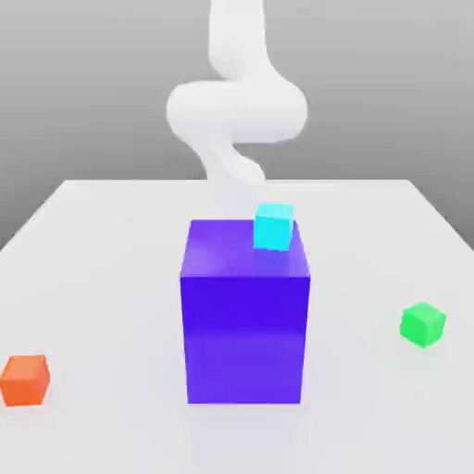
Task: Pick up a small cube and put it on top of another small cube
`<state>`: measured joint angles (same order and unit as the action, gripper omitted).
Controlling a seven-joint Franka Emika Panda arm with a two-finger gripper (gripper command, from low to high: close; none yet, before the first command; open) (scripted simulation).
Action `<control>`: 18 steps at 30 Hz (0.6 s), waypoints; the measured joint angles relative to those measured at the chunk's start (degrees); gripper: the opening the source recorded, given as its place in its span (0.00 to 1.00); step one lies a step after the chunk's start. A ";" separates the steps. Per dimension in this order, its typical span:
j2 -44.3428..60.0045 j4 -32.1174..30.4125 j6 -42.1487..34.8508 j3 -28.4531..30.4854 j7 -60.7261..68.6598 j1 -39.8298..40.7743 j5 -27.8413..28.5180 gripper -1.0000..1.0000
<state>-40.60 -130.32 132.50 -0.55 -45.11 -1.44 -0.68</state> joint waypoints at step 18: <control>37.73 10.49 5.22 -7.68 1.72 -8.86 0.03 0.50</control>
<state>-2.88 -119.84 137.72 -8.23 -43.39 -10.30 -0.65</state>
